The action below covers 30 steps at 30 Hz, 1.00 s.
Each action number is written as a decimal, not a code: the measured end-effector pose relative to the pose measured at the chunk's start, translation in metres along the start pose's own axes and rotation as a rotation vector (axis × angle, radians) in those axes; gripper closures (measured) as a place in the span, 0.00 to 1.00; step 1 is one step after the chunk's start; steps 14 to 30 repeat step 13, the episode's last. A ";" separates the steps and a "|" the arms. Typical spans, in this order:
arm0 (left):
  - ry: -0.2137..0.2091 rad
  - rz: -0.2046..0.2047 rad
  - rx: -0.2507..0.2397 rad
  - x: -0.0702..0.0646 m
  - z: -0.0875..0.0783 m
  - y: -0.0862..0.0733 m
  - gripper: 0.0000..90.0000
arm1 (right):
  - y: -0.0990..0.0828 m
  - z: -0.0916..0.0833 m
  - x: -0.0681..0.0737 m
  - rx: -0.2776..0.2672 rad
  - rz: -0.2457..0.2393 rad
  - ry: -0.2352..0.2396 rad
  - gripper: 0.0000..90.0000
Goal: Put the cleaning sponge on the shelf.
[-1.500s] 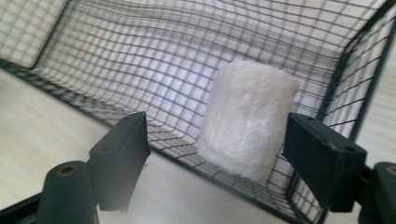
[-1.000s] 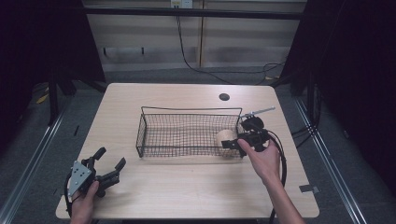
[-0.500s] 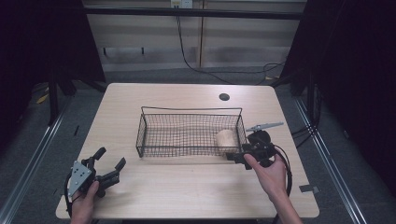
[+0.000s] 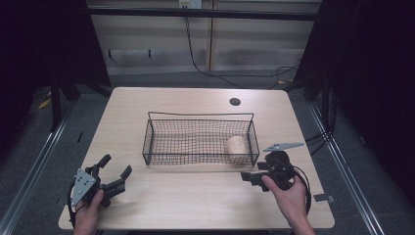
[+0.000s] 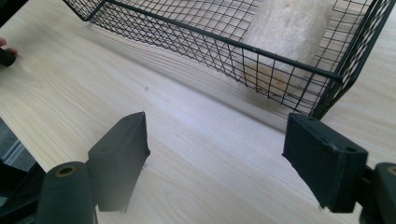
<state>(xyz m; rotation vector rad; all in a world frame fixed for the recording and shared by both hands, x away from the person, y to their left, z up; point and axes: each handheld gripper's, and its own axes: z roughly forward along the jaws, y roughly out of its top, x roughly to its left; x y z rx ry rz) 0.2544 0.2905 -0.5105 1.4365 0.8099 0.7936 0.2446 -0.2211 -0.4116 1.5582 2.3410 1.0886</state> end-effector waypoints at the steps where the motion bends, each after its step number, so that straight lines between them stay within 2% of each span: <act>1: 0.003 -0.003 -0.001 0.000 0.000 0.000 0.18 | -0.002 0.000 -0.001 -0.001 0.000 -0.004 0.25; 8: 0.003 -0.004 -0.001 0.000 0.000 0.000 0.18 | -0.022 0.011 -0.009 0.007 0.027 -0.007 0.25; 13: 0.003 -0.004 -0.001 0.000 0.000 0.000 0.18 | -0.031 0.013 -0.011 -0.009 0.052 -0.021 0.24; 30: 0.003 -0.004 -0.001 0.000 0.000 0.000 0.18 | -0.031 0.013 -0.011 -0.009 0.052 -0.021 0.24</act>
